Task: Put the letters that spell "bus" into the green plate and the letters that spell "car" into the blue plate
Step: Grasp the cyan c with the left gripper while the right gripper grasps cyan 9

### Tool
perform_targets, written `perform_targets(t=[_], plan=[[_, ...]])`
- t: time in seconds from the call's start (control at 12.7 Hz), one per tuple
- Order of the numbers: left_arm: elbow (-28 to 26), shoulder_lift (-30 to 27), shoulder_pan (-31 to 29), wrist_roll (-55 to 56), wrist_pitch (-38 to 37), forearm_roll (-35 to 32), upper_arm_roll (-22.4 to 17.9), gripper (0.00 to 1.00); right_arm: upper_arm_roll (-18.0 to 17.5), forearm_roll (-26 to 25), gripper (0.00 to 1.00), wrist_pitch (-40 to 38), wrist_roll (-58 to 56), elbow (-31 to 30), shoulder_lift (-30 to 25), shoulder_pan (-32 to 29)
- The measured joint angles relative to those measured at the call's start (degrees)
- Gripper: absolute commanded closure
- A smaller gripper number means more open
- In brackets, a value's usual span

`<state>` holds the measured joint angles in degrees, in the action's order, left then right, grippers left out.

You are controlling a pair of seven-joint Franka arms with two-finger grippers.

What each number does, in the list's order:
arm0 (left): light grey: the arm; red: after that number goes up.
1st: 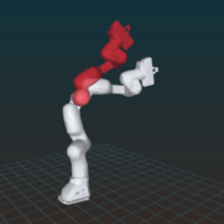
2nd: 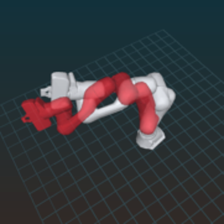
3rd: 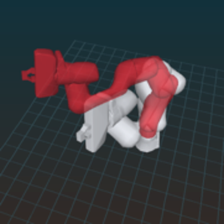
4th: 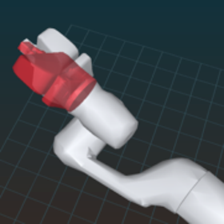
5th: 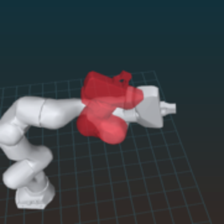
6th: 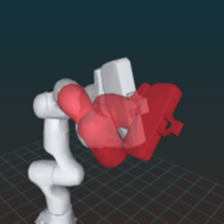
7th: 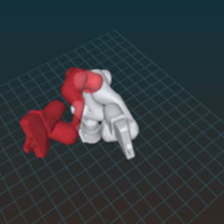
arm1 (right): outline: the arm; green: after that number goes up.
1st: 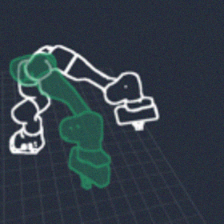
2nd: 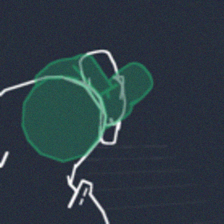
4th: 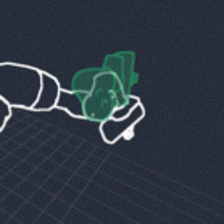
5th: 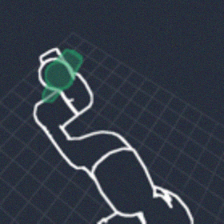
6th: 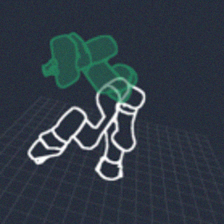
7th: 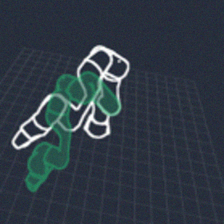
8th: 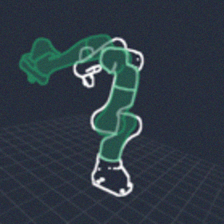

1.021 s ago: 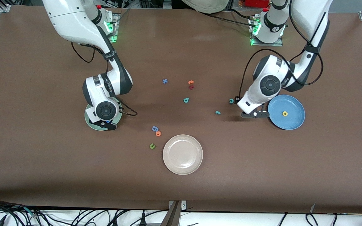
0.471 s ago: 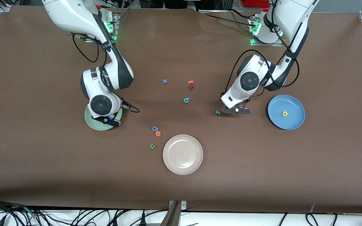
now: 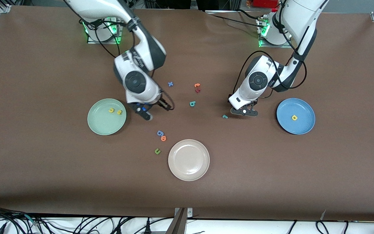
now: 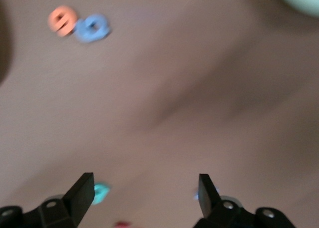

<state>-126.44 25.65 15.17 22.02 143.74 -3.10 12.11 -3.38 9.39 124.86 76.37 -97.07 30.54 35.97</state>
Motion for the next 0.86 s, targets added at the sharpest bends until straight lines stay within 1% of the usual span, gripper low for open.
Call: perform_targets(t=[0.16,0.24,0.39,0.55,0.63,0.71,0.79,0.86], plan=[[-0.04,0.00,0.00,-0.05,0.13,0.00,0.00,0.44,-0.03,-0.01,0.14,8.27,8.84,-0.11,2.31,4.05],[-0.03,0.00,0.00,-0.06,0.18,0.00,0.00,0.51,-0.02,-0.07,0.16,11.84,12.56,-0.17,3.74,5.45],[-0.03,-0.13,-0.01,-0.16,0.22,0.00,-0.01,0.60,0.05,-1.95,0.16,16.70,18.35,-0.25,6.81,7.73],[-0.03,-0.25,-0.02,-0.19,0.22,0.00,-0.06,0.69,0.10,-6.29,0.19,18.98,23.53,-0.03,9.66,9.28],[-0.03,-0.28,-0.03,-0.24,0.22,0.00,-0.08,0.75,0.11,-7.71,0.19,19.35,25.44,0.47,10.83,9.64],[-0.03,-0.28,-0.03,-0.25,0.23,0.00,-0.09,0.82,0.16,-8.35,0.19,19.57,26.53,1.35,11.92,9.80],[-0.02,-0.35,-0.07,-0.45,0.24,0.00,-0.13,0.84,0.20,-8.56,0.19,19.60,26.88,2.50,13.02,9.95],[-0.01,-0.38,-0.14,-1.46,0.33,0.00,-0.18,0.85,0.20,-8.59,0.22,19.60,26.94,3.49,13.95,10.13]])
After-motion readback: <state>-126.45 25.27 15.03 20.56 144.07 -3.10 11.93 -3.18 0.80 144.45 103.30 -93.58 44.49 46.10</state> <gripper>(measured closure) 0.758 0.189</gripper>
